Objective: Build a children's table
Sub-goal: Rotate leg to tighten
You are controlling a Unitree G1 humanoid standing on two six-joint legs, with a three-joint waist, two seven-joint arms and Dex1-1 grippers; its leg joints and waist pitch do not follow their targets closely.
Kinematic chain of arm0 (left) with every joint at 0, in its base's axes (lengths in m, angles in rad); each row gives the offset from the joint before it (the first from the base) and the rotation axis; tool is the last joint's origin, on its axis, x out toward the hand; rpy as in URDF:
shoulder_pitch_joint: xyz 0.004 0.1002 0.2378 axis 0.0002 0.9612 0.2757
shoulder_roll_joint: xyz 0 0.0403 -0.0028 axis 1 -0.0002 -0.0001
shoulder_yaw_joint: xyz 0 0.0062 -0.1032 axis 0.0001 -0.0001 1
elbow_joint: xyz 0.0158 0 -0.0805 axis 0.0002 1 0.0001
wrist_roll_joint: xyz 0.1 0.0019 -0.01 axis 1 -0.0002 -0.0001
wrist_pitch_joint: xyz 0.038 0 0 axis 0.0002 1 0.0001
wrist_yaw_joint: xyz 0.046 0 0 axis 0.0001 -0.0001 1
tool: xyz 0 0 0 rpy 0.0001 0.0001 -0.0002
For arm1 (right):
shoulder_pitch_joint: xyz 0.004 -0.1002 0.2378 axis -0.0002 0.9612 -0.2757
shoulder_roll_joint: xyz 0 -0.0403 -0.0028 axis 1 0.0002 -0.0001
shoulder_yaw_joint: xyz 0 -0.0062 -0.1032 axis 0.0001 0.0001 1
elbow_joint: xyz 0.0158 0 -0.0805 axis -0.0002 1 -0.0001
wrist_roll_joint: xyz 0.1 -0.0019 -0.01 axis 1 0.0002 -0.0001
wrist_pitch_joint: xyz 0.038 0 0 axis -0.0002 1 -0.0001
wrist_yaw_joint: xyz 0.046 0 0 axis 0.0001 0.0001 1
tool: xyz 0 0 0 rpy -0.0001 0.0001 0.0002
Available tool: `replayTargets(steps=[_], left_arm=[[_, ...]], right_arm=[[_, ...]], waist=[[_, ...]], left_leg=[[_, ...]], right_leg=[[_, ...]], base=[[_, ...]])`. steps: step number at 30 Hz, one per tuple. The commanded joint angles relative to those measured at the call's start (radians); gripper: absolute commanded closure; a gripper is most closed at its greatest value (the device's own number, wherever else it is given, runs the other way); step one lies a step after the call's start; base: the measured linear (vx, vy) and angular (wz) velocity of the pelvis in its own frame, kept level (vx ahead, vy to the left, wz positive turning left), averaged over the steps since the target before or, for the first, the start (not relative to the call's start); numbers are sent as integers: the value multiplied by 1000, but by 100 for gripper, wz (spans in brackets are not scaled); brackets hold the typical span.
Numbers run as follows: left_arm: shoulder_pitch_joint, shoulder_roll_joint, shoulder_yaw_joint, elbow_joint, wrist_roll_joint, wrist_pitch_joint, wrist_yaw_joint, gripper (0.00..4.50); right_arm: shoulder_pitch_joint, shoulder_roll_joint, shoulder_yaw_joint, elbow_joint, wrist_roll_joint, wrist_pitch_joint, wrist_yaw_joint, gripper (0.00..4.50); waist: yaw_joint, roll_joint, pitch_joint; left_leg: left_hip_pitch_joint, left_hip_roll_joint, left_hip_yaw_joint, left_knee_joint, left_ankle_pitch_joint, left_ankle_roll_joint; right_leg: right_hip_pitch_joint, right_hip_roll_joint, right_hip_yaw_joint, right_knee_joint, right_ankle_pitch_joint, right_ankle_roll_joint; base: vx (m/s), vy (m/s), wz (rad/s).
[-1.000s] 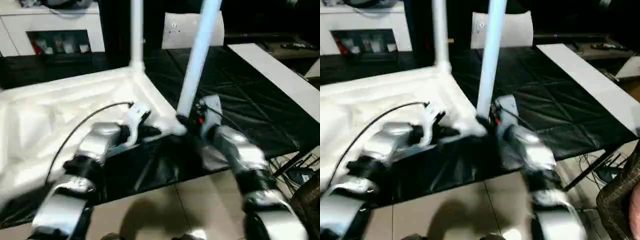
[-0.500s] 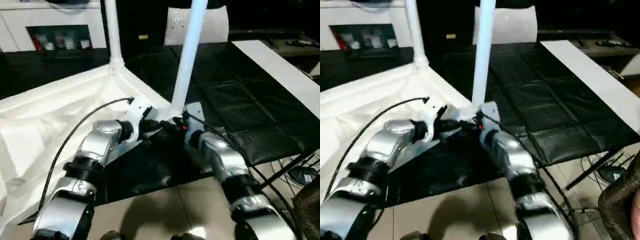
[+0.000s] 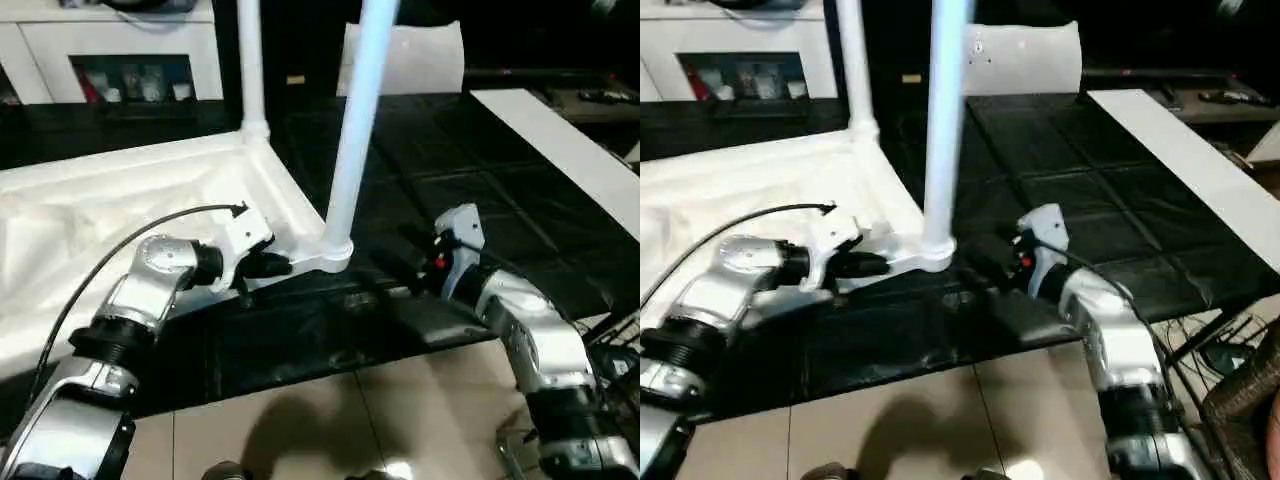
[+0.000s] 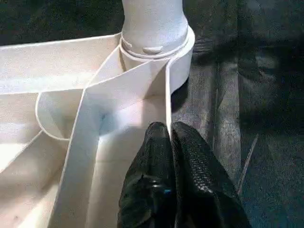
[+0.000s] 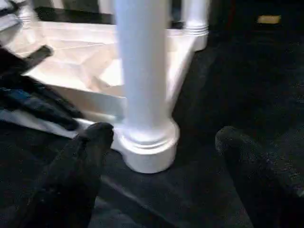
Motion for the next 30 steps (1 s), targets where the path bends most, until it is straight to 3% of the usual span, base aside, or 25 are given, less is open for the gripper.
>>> replayTargets(steps=[1, 4, 6, 8, 10, 15, 18, 19, 20, 21, 22, 23, 24, 25, 26, 27, 28, 29, 30], left_arm=[[-27, 2, -19, 40, 19, -52, 3, 450], [-35, 4, -11, 58, 17, -72, 15, 450], [-48, 12, 40, 84, -21, -140, -2, 397], [-43, 11, 66, 68, -50, -125, -16, 397], [-31, 1, 117, 32, -104, -106, 3, 368], [14, -26, 196, -45, -165, -21, 126, 339], [99, -70, 248, -168, -198, 56, 241, 339], [119, -80, 257, -200, -205, 75, 257, 339], [171, -105, 271, -280, -207, 96, 306, 339], [191, -115, 276, -313, -209, 99, 322, 339], [266, -173, 298, -440, -212, 154, 417, 339], [304, -203, 306, -504, -212, 178, 464, 339], [345, -232, 310, -572, -207, 205, 511, 339], [390, -266, 308, -637, -175, 223, 571, 339], [406, -278, 305, -659, -160, 226, 592, 339], [430, -299, 302, -697, -153, 238, 630, 339], [455, -320, 298, -739, -150, 258, 667, 339], [492, -338, 280, -805, -131, 299, 712, 339], [494, -339, 279, -808, -130, 301, 714, 339]], right_arm=[[24, -18, -9, -50, 13, 27, -12, 14], [38, -22, -1, -64, 9, 19, -25, 6], [90, 6, -10, -134, 32, 58, -56, 0], [101, 22, -13, -152, 20, 52, -88, 0], [121, 55, -20, -183, 8, 48, -154, 0], [157, 96, -20, -254, -6, 110, -257, 0], [190, 112, -5, -312, -29, 121, -302, 0], [198, 114, 1, -323, -36, 120, -309, 0], [212, 119, 10, -342, -41, 116, -316, 0], [217, 120, 14, -348, -43, 115, -321, 0], [234, 128, 24, -368, -53, 116, -340, 0], [242, 133, 28, -378, -58, 116, -353, 0], [252, 139, 31, -388, -63, 116, -369, 0], [261, 145, 31, -390, -69, 113, -385, 0], [265, 146, 30, -390, -72, 111, -390, 0], [269, 147, 32, -392, -74, 111, -396, 0], [275, 146, 35, -400, -74, 115, -402, 0], [281, 148, 35, -410, -74, 122, -414, 0], [281, 149, 34, -410, -74, 122, -414, 0]], waist=[[-3, 9, -64], [-6, 7, -67], [-3, 1, -65], [-2, 1, -67], [-6, -4, -65], [-8, 1, -63], [-8, 9, -66], [-8, 7, -68], [-7, 14, -68], [-7, 15, -69], [-7, 13, -65], [-14, 26, -70], [-28, 28, -65], [-39, 33, -58], [-45, 43, -60], [-61, 54, -49], [-63, 60, -42], [-65, 48, -38], [-55, 22, -30]], left_leg=[[25, 44, -18, -79, -259, 0], [22, 44, -18, -79, -246, -5], [23, 41, -15, -76, -246, 5], [20, 44, -18, -78, -234, 4], [19, 44, -18, -79, -236, -2], [22, 46, -18, -82, -241, -5], [21, 52, -17, -82, -213, -8], [22, 47, -14, -79, -205, 2], [20, 45, -14, -79, -201, 4], [-8, 44, -40, -92, -179, 62], [-36, 24, -64, -91, -169, 140], [-35, 34, -74, -94, -170, 158], [-25, 47, -98, -89, -198, 176], [-27, 58, -125, -103, -265, 184], [-20, 75, -154, -115, -320, 180], [-12, 103, -217, -156, -430, 178], [0, 109, -247, -167, -479, 175], [1, 92, -266, -177, -528, 167], [-48, 14, -226, -159, -497, 119]], right_leg=[[41, -68, 52, -92, -297, -156], [43, -71, 51, -87, -265, -163], [41, -72, 53, -94, -287, -154], [42, -75, 52, -90, -287, -150], [40, -75, 49, -88, -291, -162], [36, -71, 51, -83, -272, -165], [40, -71, 52, -75, -190, -180], [39, -68, 52, -75, -173, -185], [40, -67, 52, -76, -170, -185], [66, -83, 25, -70, -131, -194], [80, -92, -4, -71, -125, -202], [87, -89, -21, -68, -116, -211], [79, -79, -43, -74, -123, -225], [79, -60, -56, -64, -135, -235], [81, -44, -67, -45, -142, -239], [76, -8, -75, 6, -193, -225], [60, 4, -69, 32, -230, -225], [57, 9, -43, 54, -254, -230], [73, -35, 10, -6, -260, -216]], base=[[0, 0, 0], [0, 0, 0], [0, 0, 0], [0, 0, 0], [0, 0, 0], [0, 0, 0], [0, 0, 0], [0, 0, 0], [0, 0, 0], [0, 0, 0], [-19, -15, 22], [13, -20, 44], [13, -20, 44], [31, -36, 57], [-13, -69, 50], [-13, -69, 50], [-17, -107, 56], [-38, -161, 76], [-38, -161, 76]])
